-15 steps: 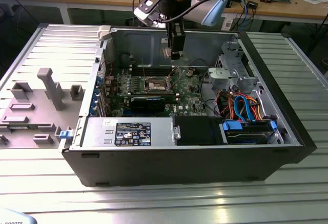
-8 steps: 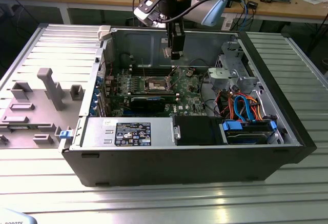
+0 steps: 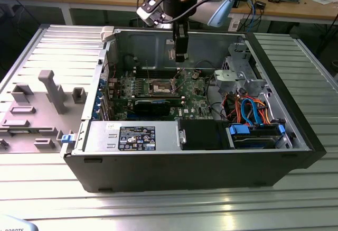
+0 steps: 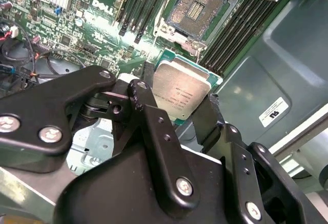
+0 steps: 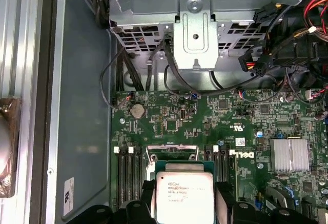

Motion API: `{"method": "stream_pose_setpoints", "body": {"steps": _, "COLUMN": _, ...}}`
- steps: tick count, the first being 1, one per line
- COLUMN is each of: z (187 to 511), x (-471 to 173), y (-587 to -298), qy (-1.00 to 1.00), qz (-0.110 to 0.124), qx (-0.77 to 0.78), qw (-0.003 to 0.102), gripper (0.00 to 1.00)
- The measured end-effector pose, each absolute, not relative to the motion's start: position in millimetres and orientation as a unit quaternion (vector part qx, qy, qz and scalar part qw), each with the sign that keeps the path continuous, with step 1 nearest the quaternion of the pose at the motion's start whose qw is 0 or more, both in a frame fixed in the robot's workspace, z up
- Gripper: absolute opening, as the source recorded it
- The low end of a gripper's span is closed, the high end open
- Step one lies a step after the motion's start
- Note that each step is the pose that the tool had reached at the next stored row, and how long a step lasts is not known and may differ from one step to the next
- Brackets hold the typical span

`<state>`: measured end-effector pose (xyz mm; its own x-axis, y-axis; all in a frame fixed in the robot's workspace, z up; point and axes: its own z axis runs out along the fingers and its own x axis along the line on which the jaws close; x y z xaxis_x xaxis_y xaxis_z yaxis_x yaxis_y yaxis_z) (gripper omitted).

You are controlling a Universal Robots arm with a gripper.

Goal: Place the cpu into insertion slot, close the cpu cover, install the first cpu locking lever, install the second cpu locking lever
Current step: 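Place the cpu into insertion slot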

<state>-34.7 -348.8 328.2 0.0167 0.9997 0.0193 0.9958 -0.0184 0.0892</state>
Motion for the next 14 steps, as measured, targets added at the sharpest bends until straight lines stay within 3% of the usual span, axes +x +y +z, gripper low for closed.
{"method": "stream_pose_setpoints", "body": {"steps": 14, "z": 327.9, "x": -34.7, "y": -348.8, "qy": 0.693, "qz": 0.038, "qx": 0.719, "qw": 0.025, "gripper": 0.54}}
